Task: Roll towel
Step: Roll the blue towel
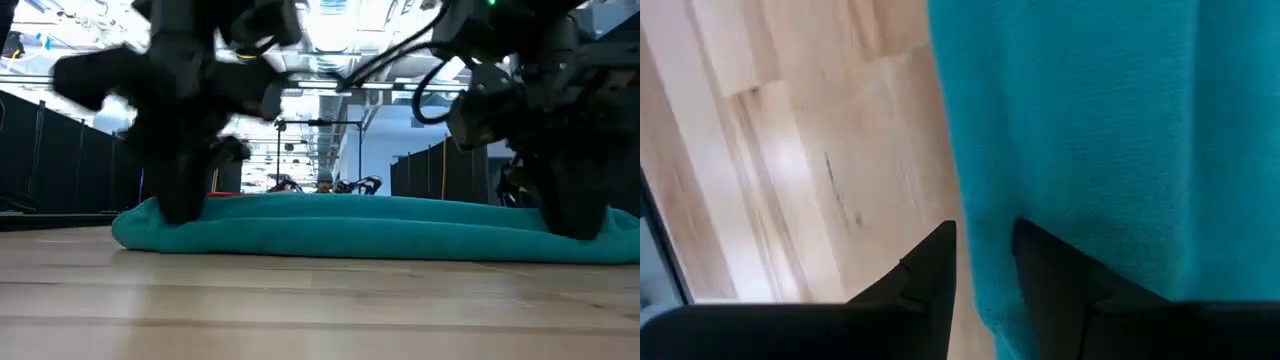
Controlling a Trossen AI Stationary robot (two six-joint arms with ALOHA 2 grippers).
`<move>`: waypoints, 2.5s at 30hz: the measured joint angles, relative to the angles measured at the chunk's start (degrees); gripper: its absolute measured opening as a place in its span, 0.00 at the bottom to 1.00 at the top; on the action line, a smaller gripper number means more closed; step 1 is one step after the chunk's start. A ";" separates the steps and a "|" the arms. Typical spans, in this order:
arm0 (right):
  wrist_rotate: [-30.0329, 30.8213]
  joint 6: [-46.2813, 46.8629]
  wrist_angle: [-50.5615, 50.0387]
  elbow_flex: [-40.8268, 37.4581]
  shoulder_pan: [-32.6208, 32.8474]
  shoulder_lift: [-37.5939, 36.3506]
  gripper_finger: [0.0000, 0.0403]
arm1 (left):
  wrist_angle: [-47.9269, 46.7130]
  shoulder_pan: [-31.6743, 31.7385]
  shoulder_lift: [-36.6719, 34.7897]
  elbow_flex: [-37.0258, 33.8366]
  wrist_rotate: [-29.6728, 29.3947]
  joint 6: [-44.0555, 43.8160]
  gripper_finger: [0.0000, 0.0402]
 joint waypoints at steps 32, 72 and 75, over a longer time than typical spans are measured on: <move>-5.67 -17.85 1.53 -7.50 -22.07 -1.15 0.23 | 4.54 17.54 -0.59 -10.55 1.01 5.32 0.17; -4.70 -24.02 -4.50 -7.58 -23.86 -9.24 0.23 | 11.15 25.91 -8.50 -7.92 -2.92 5.14 0.17; -4.54 -24.02 -4.46 -7.58 -23.85 -9.24 0.23 | 10.69 27.83 -8.44 -10.41 -1.96 4.21 0.17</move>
